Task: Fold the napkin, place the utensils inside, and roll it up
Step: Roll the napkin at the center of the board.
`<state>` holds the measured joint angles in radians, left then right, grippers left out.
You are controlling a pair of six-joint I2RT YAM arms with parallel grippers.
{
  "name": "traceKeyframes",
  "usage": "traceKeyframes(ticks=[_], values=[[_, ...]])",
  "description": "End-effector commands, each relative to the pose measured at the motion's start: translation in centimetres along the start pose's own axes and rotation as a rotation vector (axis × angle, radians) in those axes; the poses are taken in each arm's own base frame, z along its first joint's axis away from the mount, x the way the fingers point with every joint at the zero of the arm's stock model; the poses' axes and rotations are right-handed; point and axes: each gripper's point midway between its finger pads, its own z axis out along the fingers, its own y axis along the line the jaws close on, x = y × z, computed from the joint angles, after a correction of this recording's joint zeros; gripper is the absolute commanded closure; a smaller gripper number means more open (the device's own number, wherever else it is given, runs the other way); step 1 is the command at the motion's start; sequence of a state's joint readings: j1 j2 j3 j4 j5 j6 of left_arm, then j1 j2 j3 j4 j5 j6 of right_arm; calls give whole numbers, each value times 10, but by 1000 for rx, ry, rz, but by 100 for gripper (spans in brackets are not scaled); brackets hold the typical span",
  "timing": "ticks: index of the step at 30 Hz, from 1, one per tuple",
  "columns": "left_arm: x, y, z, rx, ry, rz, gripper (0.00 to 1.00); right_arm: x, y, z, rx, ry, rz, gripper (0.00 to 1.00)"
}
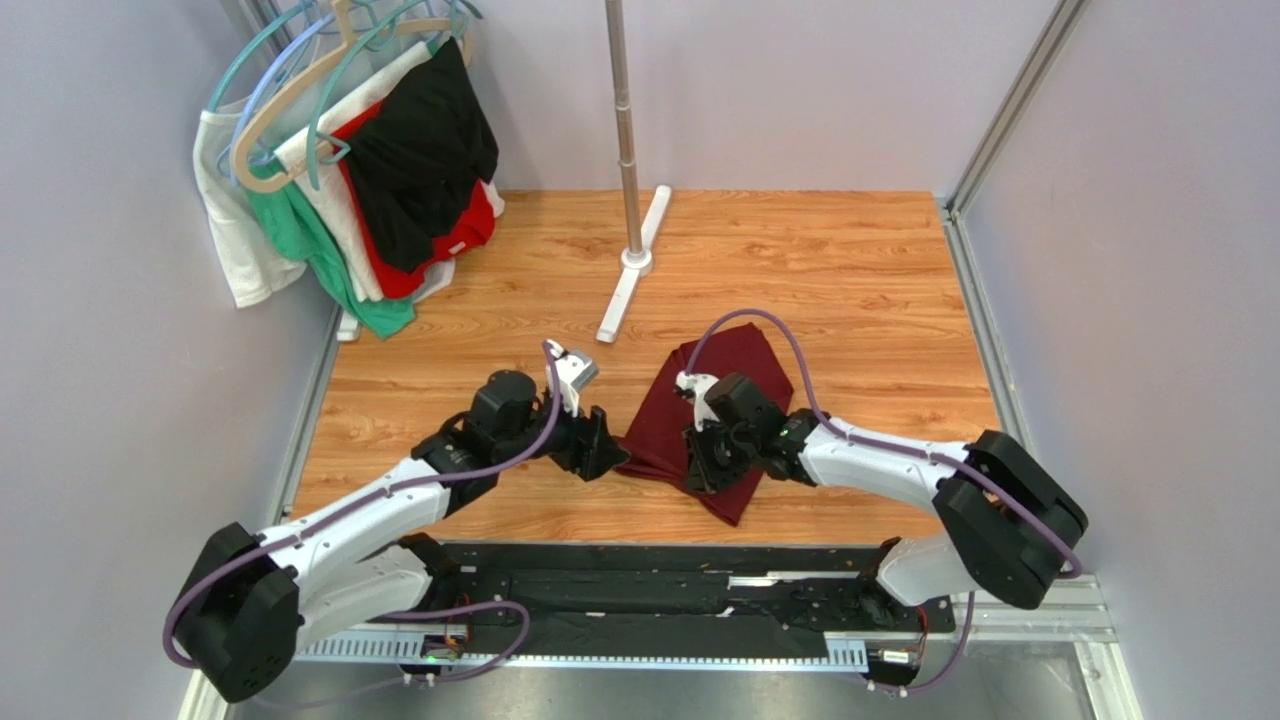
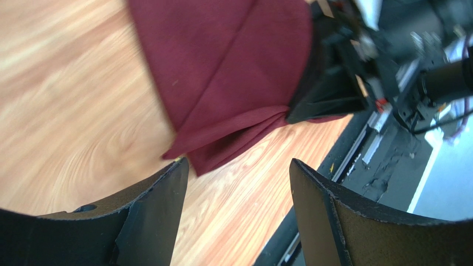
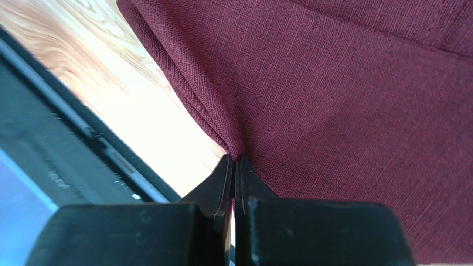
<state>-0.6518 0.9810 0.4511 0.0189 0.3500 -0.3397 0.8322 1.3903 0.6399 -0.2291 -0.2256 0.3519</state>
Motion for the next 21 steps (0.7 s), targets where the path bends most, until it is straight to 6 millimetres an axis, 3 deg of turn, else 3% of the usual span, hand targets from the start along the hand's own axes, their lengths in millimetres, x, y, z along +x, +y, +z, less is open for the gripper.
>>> traceKeyframes(ticks=[1,5,9,14,18,21], values=[[-36,-31,16,136,-129,224,24,-21,19,-8,-178,21,73,100],[-48,-51,31,256,-161,373,23,-16,18,-8,-259,97,102,100],[-28,-59,59,353,-79,421,26,-11,13,-5,-304,139,137,100],[-28,-78,79,470,-45,456,25,-8,10,-6,-360,176,168,100],[-7,-78,99,495,31,463,25,-9,7,-7,-387,184,184,100],[4,-79,102,509,83,457,26,-11,6,-6,-416,194,195,100]])
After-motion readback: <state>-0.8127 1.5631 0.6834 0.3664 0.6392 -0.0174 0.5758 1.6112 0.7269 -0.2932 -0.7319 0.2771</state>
